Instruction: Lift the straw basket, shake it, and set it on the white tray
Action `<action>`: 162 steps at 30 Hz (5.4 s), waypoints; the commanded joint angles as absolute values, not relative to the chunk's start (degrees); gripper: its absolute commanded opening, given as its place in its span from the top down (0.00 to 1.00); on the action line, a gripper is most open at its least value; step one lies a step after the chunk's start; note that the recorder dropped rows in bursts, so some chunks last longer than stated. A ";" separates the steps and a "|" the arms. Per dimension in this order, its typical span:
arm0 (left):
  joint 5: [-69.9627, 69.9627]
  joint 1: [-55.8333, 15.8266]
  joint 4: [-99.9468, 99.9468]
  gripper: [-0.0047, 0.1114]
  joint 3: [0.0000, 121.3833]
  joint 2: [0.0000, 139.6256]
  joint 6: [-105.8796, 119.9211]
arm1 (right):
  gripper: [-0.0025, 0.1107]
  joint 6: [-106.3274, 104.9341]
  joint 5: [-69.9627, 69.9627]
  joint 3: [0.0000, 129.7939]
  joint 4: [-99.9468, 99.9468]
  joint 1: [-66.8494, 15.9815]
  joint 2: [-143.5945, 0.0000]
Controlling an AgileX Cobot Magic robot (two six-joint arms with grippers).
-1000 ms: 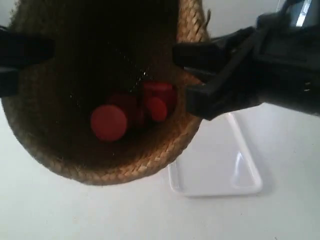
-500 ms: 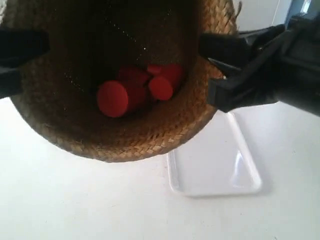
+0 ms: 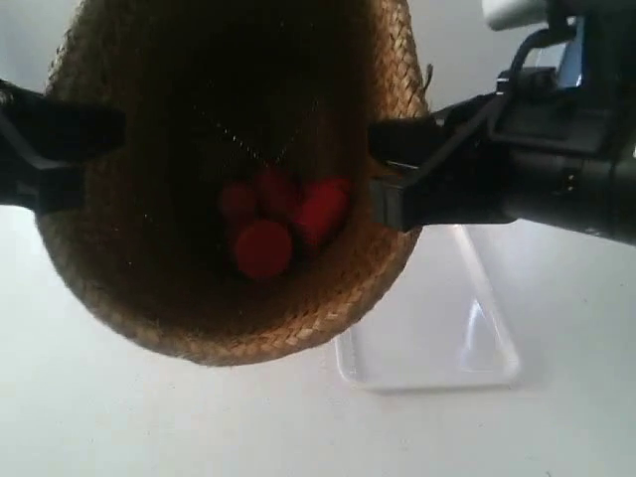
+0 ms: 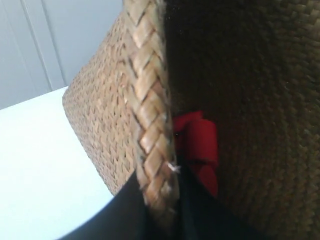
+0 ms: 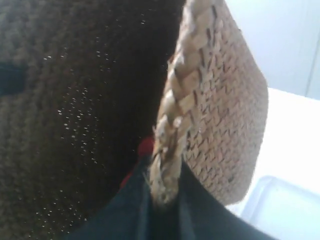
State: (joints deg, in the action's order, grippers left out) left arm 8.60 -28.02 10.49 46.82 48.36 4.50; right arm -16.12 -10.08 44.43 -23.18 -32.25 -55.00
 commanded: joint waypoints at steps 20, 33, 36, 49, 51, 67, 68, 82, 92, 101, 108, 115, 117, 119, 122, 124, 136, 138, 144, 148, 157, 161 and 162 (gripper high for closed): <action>10.99 -28.67 9.36 0.96 53.27 48.63 7.17 | 0.98 -17.36 -8.34 48.51 -20.07 -34.76 -52.69; 9.12 -28.26 6.93 0.96 49.49 52.19 5.24 | 0.98 -15.80 -5.20 45.83 -22.44 -31.85 -57.23; 9.41 -29.84 5.09 0.96 51.52 46.22 4.96 | 0.98 -15.58 -8.68 48.38 -19.34 -34.30 -50.44; 8.79 -29.03 4.77 0.96 48.77 50.89 0.00 | 0.98 -12.66 -9.71 47.41 -21.05 -33.00 -53.68; 7.76 -30.18 4.53 0.96 51.01 47.30 0.40 | 0.98 -14.36 -10.35 49.22 -20.43 -34.53 -49.82; 6.70 -28.76 1.93 0.96 46.47 53.01 0.48 | 0.98 -15.90 -4.81 43.44 -18.19 -32.51 -58.15; 8.95 -28.76 2.38 0.96 47.23 53.13 -0.42 | 0.98 -14.41 -7.03 44.88 -19.02 -32.51 -58.16; 6.95 -29.96 0.36 0.96 52.93 47.88 0.30 | 0.98 -16.30 -10.96 52.37 -16.54 -35.55 -53.76; 8.93 -30.52 0.00 0.96 54.65 48.39 -2.35 | 0.98 -13.55 -13.30 52.60 -17.74 -35.03 -55.37; 11.08 -28.83 2.21 0.96 51.53 52.48 -3.70 | 0.98 -11.73 -14.17 50.66 -18.00 -33.79 -58.33; 7.24 -28.30 -2.86 0.96 50.75 50.83 0.00 | 0.98 -16.68 -10.20 50.82 -11.94 -33.49 -53.24; 7.36 -27.95 -2.86 0.96 51.52 51.33 -4.76 | 0.98 -16.68 -17.27 50.78 -11.83 -32.43 -55.55; 9.10 -27.95 -2.64 0.96 52.83 51.33 -5.54 | 0.98 -16.15 -17.36 50.78 -11.83 -32.43 -55.32; 10.69 -27.95 -2.52 0.96 54.15 51.33 -6.26 | 0.98 -14.13 -17.49 50.78 -11.83 -32.43 -54.60; 14.26 -27.95 -2.38 0.96 56.41 51.47 -7.23 | 0.98 -7.79 -18.21 50.78 -11.73 -32.43 -53.73; 16.25 -27.95 -2.38 0.96 57.79 52.55 -9.54 | 0.98 -2.74 -19.01 50.78 -10.53 -31.76 -53.88; 35.64 -27.95 -1.72 0.96 72.69 71.41 -20.48 | 0.98 10.44 -43.04 62.62 1.51 -17.30 -64.12; 37.40 -28.09 -1.47 0.96 76.55 73.14 -20.72 | 0.98 10.16 -47.58 65.91 1.99 -15.40 -65.50; 39.71 -28.09 0.87 0.96 84.53 78.18 -21.47 | 0.98 7.04 -57.03 74.73 2.55 -10.77 -68.47; 41.28 -28.34 5.47 0.96 87.57 82.01 -20.62 | 0.98 3.98 -62.63 77.52 2.55 -8.98 -70.62; 41.83 -32.53 4.92 0.96 91.21 89.41 -21.21 | 0.98 0.97 -66.37 78.16 2.73 -6.12 -74.06; 42.16 -32.69 4.64 0.96 92.88 93.13 -21.20 | 0.98 -2.84 -67.62 78.16 2.73 -3.43 -76.26; 41.92 -32.69 4.64 0.96 92.88 93.43 -21.32 | 0.98 -3.31 -67.77 78.16 2.62 -2.95 -76.94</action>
State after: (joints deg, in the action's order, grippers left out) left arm 41.96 -32.56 6.06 92.12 93.57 -22.18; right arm 0.00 -67.13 77.54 0.00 -4.14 -76.28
